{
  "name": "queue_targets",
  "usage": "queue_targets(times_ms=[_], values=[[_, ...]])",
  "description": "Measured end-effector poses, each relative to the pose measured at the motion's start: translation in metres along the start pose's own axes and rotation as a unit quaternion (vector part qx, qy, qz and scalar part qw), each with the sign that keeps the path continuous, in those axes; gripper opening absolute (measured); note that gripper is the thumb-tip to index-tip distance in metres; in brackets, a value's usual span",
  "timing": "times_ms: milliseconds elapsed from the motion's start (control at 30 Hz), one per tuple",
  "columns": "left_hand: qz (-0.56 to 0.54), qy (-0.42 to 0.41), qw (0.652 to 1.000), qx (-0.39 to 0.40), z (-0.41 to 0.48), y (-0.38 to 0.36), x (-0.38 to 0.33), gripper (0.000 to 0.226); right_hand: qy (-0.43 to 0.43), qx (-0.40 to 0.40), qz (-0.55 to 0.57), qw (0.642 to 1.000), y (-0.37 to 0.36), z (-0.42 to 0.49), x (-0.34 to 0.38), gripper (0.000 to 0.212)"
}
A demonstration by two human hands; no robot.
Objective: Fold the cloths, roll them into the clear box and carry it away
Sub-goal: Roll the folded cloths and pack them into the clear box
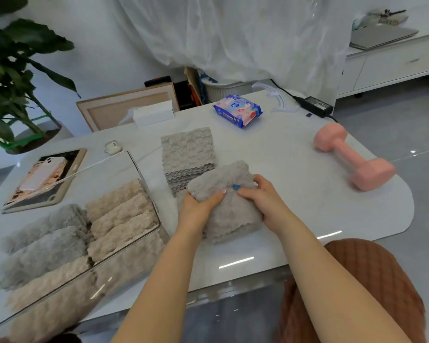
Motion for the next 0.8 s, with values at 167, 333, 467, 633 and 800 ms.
queue_targets(times_ms=[167, 333, 467, 633, 800], values=[[-0.069, 0.066, 0.981, 0.169, -0.026, -0.019, -0.009, 0.055, 0.035, 0.109, 0.118, 0.987, -0.004, -0.025, 0.025, 0.036], [0.003, -0.022, 0.992, 0.127, -0.043, -0.017, -0.036, 0.033, -0.012, 0.164, 0.006, 0.986, -0.007, -0.047, 0.04, 0.036], [0.048, -0.105, 0.987, 0.115, -0.057, -0.004, -0.074, 0.017, 0.016, 0.169, -0.03, 0.985, -0.023, -0.057, 0.063, 0.033], [-0.061, -0.161, 0.971, 0.169, -0.092, 0.045, -0.11, 0.024, 0.062, 0.235, 0.048, 0.969, -0.084, -0.064, 0.094, 0.038], [0.04, -0.153, 0.977, 0.145, -0.136, 0.157, -0.119, 0.034, 0.017, 0.367, -0.112, 0.923, -0.178, -0.035, 0.088, 0.061]])
Point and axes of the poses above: each hand's wrist, its own z-axis towards the middle knuckle, its own y-axis out of the back of the hand, x = y × z, the point moved 5 cm from there along z, towards the middle knuckle, and after that the axes turned 14 degrees about x, right-handed, at the moved point
